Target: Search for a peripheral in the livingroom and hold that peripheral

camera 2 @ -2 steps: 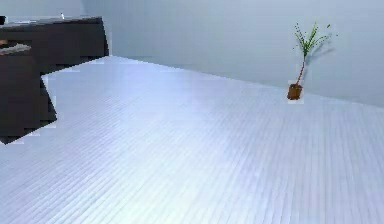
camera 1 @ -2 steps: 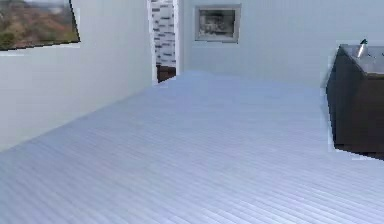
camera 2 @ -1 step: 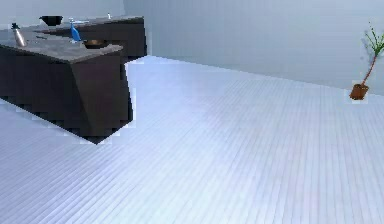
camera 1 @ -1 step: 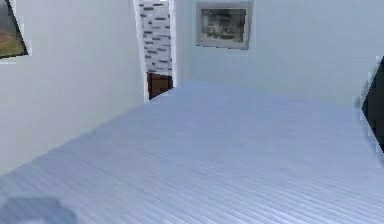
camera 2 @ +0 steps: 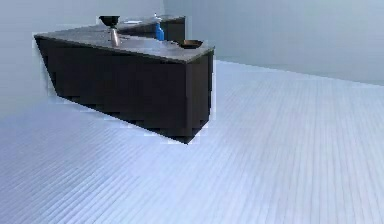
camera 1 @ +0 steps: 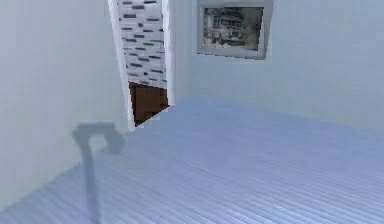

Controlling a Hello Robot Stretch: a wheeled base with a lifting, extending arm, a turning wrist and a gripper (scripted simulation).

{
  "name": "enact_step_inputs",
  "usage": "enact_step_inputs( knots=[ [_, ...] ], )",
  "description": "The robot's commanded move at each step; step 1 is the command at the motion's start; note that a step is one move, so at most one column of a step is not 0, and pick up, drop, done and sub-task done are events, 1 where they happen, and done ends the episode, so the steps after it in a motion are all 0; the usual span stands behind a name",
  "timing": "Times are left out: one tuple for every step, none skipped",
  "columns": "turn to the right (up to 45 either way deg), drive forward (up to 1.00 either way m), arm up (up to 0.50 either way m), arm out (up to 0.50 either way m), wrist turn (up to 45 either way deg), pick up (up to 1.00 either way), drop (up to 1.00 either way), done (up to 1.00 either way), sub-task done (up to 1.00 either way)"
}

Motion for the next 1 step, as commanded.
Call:
enact_step_inputs(
  knots=[
    [0.0,1.00,0.00,0.00,0.0,0.00,0.00,0.00,0.00]
  ],
)
